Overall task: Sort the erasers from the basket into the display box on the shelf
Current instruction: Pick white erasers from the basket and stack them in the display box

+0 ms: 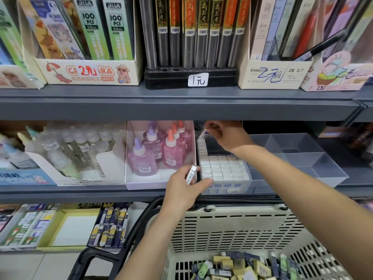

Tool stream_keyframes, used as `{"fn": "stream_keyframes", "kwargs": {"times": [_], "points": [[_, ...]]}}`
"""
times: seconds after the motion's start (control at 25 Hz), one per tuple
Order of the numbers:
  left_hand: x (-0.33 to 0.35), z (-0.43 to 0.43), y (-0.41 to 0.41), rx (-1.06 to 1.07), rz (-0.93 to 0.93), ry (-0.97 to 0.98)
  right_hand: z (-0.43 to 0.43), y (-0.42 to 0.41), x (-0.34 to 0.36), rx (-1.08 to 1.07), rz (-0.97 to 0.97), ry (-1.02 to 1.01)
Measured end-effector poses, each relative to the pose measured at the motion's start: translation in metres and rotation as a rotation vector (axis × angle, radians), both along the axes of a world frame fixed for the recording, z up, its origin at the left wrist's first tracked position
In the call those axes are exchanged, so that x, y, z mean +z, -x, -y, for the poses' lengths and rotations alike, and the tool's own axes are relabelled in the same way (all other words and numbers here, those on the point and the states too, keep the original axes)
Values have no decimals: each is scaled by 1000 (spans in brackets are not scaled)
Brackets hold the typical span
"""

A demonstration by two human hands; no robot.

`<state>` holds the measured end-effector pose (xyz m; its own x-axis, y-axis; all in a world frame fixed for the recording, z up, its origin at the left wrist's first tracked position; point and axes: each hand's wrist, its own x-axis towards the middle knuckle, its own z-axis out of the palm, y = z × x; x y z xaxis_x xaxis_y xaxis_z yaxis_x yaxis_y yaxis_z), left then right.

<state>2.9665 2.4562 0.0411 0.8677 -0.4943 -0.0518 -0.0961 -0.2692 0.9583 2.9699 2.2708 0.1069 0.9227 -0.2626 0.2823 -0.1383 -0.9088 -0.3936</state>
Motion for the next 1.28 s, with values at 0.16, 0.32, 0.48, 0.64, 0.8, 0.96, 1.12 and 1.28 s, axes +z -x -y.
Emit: {"fn": "stream_keyframes", "kwargs": {"times": [0.16, 0.32, 0.48, 0.64, 0.8, 0.96, 1.12, 1.28], "points": [[0, 0, 1, -16, -6, 15, 1, -5, -2, 22, -40, 63], [0, 0, 0, -17, 1, 6, -1, -17, -9, -23, -65, 28], [-1, 0, 0, -23, 8, 10, -3, -16, -29, -38, -51, -19], [0, 0, -1, -24, 12, 7, 3, -11, -33, -40, -119, -136], [2, -2, 0, -37, 4, 7, -1, 0, -25, -46, -161, -123], [10, -5, -1, -10, -102, 124, -18, 27, -10, -105, 3, -342], [13, -8, 2, -33, -53, 183, -48, 51, 0, 77, -192, -465], [16, -10, 5, -58, -59, 253, -47, 52, 3, 66, -180, -667]]}}
